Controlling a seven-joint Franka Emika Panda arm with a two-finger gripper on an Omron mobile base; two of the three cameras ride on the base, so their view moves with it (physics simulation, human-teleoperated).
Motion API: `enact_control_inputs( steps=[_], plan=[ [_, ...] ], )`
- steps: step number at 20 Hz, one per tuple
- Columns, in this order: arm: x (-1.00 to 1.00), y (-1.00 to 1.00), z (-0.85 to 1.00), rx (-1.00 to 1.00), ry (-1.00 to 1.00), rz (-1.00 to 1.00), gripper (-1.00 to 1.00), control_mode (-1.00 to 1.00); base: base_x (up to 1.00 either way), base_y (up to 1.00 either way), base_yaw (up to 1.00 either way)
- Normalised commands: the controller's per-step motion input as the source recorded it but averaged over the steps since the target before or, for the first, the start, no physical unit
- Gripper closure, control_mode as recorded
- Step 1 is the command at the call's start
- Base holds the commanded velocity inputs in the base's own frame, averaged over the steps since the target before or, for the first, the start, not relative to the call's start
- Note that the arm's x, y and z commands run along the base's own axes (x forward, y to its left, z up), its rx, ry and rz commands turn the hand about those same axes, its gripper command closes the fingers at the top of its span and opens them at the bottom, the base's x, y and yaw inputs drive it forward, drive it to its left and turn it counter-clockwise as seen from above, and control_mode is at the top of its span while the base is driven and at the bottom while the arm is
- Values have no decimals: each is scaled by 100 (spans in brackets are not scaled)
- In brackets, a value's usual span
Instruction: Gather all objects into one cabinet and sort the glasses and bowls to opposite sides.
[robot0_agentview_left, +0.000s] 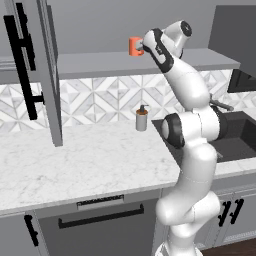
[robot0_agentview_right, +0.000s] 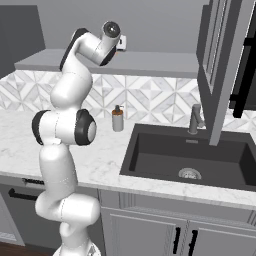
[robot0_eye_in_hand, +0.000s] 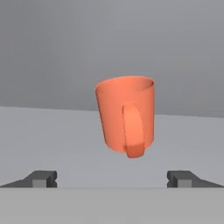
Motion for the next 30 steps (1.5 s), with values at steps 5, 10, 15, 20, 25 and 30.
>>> enact_control_inputs(
  steps=[5,10,15,20,25,30],
  plan=[
    [24,0,-2,0,1,0,-100,-100,0,0,0],
    [47,0,-3,0,5,0,-100,-100,0,0,0],
    [17,0,0,0,0,0,-100,-100,0,0,0],
    [4,0,0,0,0,0,-100,-100,0,0,0],
    [2,0,0,0,0,0,-100,-100,0,0,0],
    [3,4,-3,0,0,0,-100,-100,0,0,0]
  ],
)
